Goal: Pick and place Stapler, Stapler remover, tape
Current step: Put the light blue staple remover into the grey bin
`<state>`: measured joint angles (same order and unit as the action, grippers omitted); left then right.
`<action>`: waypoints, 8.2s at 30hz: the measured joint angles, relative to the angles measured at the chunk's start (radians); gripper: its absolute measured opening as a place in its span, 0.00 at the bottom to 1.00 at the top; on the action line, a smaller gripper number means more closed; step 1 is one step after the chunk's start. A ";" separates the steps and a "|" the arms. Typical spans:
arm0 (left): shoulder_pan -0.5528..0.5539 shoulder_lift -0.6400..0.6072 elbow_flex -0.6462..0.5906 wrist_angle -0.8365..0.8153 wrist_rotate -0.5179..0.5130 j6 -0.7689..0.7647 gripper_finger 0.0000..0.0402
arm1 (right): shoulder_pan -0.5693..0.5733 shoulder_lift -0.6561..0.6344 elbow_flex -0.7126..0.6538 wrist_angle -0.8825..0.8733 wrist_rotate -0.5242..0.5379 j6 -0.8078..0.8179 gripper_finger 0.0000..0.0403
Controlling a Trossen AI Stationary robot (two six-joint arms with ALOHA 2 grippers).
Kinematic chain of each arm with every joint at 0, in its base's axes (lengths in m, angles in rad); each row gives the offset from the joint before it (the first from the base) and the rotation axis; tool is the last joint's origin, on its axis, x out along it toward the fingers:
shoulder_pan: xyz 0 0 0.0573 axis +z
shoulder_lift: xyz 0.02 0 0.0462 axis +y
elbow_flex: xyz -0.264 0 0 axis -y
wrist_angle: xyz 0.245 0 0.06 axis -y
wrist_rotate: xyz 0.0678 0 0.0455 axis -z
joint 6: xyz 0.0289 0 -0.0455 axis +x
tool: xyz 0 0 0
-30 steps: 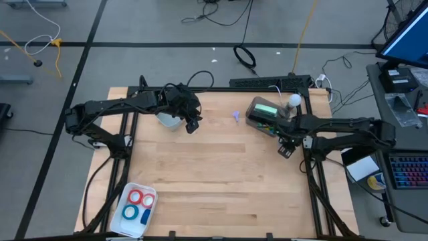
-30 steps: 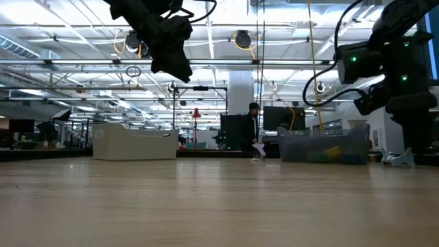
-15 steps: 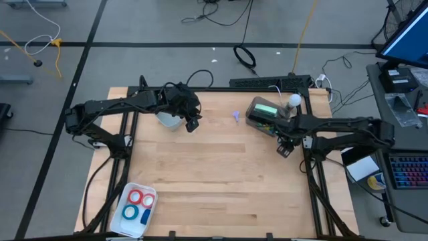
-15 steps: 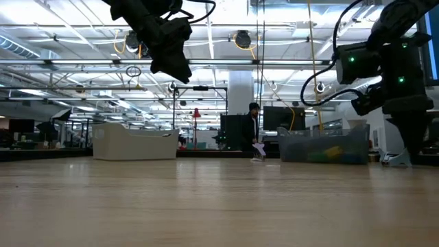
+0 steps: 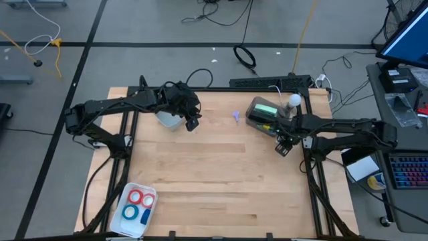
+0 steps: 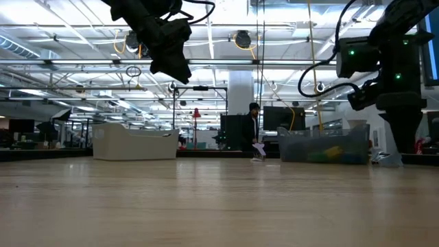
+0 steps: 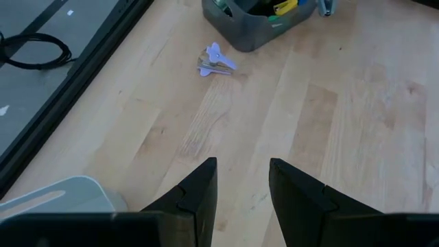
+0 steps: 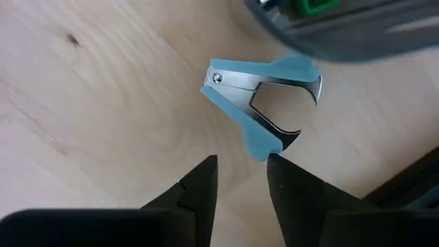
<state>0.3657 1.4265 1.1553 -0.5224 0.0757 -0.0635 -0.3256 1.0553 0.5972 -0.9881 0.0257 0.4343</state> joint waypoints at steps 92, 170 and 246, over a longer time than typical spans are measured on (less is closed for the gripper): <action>0.000 0.000 0.000 -0.001 0.000 0.003 0.33 | 0.026 0.270 0.055 0.020 0.010 -0.107 0.03; -0.203 0.130 0.001 0.474 -0.100 0.137 0.33 | 0.060 0.402 0.336 1.235 -0.210 -0.121 0.00; 0.278 0.370 0.000 -0.205 -0.262 -0.073 0.20 | 0.034 0.399 0.354 0.865 -0.339 -0.133 0.38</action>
<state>0.6433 1.7962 1.1555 -0.7269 -0.1860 -0.1361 -0.2913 1.4544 0.9516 -0.1230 -0.3130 0.3016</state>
